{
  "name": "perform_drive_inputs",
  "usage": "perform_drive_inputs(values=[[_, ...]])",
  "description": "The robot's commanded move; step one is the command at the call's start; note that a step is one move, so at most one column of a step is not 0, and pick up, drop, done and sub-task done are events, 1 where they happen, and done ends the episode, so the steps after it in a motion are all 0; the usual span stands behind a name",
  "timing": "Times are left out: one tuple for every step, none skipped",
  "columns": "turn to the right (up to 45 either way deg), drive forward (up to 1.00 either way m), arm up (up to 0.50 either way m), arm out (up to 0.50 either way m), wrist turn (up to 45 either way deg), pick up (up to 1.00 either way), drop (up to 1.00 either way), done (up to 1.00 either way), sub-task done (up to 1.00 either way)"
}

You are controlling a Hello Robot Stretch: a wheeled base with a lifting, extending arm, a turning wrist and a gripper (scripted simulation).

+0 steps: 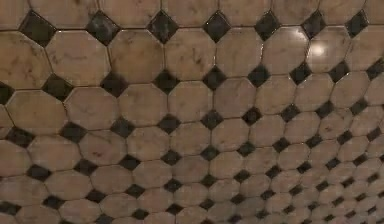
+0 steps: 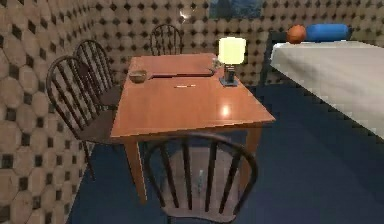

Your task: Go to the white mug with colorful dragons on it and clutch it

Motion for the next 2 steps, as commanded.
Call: perform_drive_inputs(values=[[45.0, 0.0, 0.0, 0.0, 0.0, 0.0, 0.0, 0.0, 0.0], [45.0, 0.0, 0.0, 0.0, 0.0, 0.0, 0.0, 0.0, 0.0]])
